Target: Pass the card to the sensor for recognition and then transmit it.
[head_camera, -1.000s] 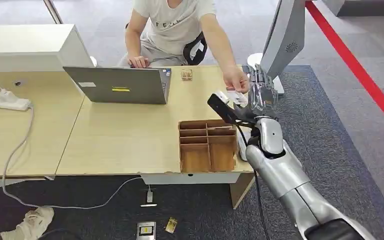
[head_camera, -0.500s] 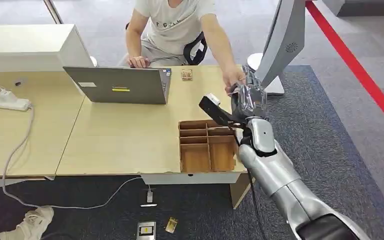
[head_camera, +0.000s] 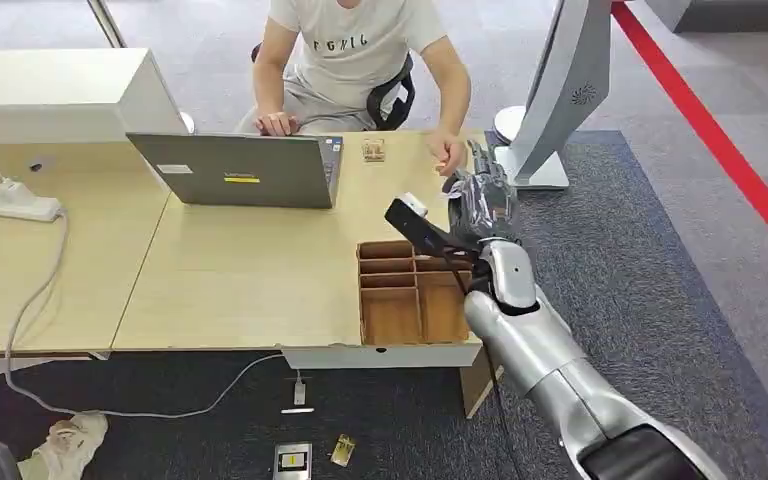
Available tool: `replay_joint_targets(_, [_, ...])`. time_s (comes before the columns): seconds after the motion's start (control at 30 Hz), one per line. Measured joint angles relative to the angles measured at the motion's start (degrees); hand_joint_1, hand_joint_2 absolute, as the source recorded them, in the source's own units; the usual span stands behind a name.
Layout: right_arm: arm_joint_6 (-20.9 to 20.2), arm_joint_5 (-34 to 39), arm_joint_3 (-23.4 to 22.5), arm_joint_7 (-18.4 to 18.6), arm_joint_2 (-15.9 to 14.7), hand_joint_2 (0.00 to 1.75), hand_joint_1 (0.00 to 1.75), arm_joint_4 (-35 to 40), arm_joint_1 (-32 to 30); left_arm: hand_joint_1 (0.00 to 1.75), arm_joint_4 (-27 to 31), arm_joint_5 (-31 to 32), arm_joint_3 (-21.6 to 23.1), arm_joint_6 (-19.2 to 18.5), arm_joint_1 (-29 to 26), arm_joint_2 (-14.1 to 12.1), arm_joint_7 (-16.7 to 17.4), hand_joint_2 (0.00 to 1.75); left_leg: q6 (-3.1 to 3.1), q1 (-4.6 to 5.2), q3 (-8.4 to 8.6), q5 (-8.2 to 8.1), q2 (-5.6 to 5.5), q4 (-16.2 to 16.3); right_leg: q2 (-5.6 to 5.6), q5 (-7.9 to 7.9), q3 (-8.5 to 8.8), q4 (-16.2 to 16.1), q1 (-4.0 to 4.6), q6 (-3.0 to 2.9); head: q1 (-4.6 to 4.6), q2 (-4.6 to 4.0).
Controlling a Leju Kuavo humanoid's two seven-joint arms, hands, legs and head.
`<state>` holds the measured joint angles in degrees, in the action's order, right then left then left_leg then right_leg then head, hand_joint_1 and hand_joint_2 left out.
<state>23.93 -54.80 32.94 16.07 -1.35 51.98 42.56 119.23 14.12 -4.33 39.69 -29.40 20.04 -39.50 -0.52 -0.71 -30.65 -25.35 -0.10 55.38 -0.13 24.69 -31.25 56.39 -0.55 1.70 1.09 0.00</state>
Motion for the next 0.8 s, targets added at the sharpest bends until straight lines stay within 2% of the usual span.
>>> replay_joint_targets(0.23, [0.98, 1.25, -0.11, -0.83, -0.31, 1.75, 1.75, -0.59, 0.19, 0.0, -1.27, 2.93, 0.28, 0.0, -0.39, 0.02, 1.0, 1.75, 0.0, 0.01, 0.02, 0.0, 0.01, 0.01, 0.0, 0.0, -0.01, -0.02, -0.01, 0.0, 0.0, 0.0])
replay_joint_targets(0.47, [1.73, 2.73, -0.87, 0.87, -3.01, 1.75, 1.75, -0.05, 0.2, 0.0, -1.84, 4.86, 0.81, 0.0, -0.63, 0.02, 1.82, 1.75, 0.0, 0.02, 0.04, 0.0, 0.07, 0.03, 0.02, -0.01, -0.05, -0.03, -0.01, 0.0, -0.02, 0.0])
replay_joint_targets(0.67, [1.7, 4.92, -4.53, 4.98, -9.05, 1.75, 1.75, 4.79, -3.51, 0.0, -1.9, -1.64, 0.28, 0.0, -0.43, 0.02, -0.33, 1.75, 0.01, 0.02, 0.02, -0.01, -0.06, 0.05, -0.12, 0.02, 0.04, -0.09, -0.04, 0.04, 0.0, 0.0])
replay_joint_targets(0.8, [2.08, 6.54, -8.18, 6.16, -13.66, 1.75, 1.75, 9.58, -8.68, 0.0, -0.96, -1.44, -0.22, 0.0, 0.39, 0.02, -0.5, 1.75, 0.06, 0.04, 0.03, -0.05, -0.03, 0.04, -0.1, 0.02, 0.04, -0.1, -0.05, 0.04, 0.02, 0.0])
